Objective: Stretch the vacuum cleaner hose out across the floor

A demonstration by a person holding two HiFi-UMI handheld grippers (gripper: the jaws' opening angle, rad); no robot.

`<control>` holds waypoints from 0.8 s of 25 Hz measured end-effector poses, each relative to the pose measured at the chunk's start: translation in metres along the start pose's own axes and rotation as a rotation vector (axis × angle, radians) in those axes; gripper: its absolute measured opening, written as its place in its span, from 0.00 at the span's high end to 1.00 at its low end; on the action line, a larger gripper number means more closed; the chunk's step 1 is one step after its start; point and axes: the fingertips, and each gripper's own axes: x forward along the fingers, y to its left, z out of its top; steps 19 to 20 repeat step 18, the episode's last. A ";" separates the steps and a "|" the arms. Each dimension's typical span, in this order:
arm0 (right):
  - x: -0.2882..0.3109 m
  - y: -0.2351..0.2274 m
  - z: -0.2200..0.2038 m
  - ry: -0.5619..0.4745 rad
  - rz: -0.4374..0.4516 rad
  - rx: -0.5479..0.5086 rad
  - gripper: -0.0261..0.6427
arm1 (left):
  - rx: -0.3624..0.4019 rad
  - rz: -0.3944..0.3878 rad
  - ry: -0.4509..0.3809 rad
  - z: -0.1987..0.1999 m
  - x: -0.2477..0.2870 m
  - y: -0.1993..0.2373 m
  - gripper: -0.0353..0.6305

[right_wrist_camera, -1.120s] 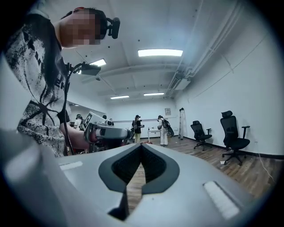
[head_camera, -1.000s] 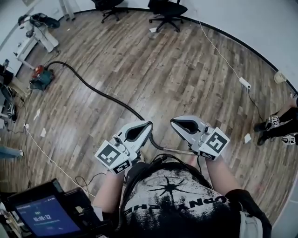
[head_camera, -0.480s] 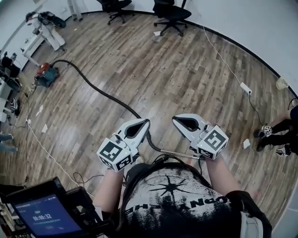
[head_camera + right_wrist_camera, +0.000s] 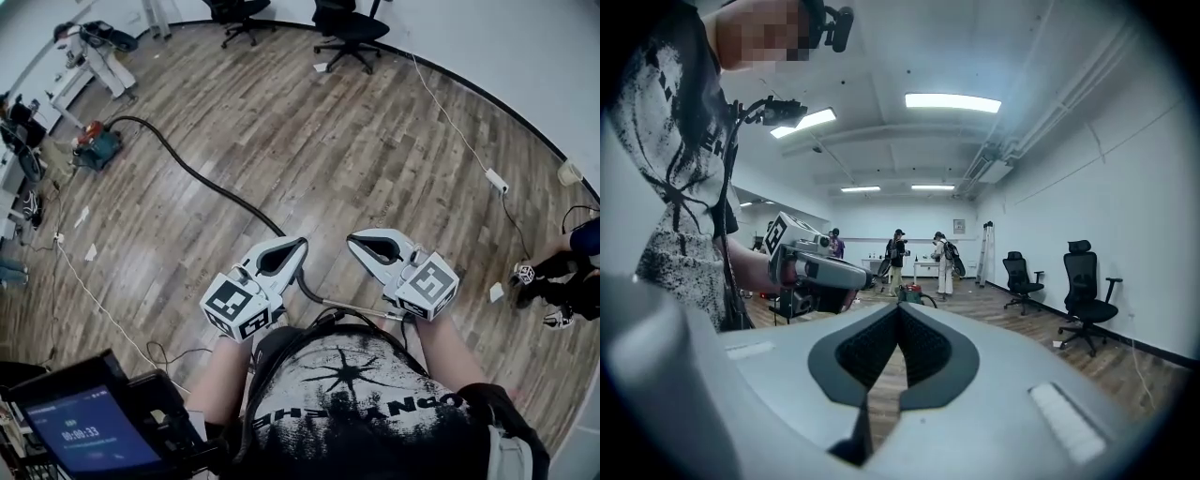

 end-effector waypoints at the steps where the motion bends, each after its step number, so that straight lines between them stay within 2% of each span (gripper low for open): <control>1: -0.001 0.001 0.002 -0.004 0.004 -0.008 0.95 | 0.001 0.000 0.003 -0.001 0.001 -0.001 0.95; 11: 0.003 0.013 0.013 -0.034 0.036 -0.068 0.95 | 0.016 0.014 0.006 0.000 -0.007 -0.004 0.95; 20: 0.003 0.018 0.008 -0.010 0.025 -0.026 0.95 | 0.012 0.020 0.017 -0.004 -0.014 -0.004 0.95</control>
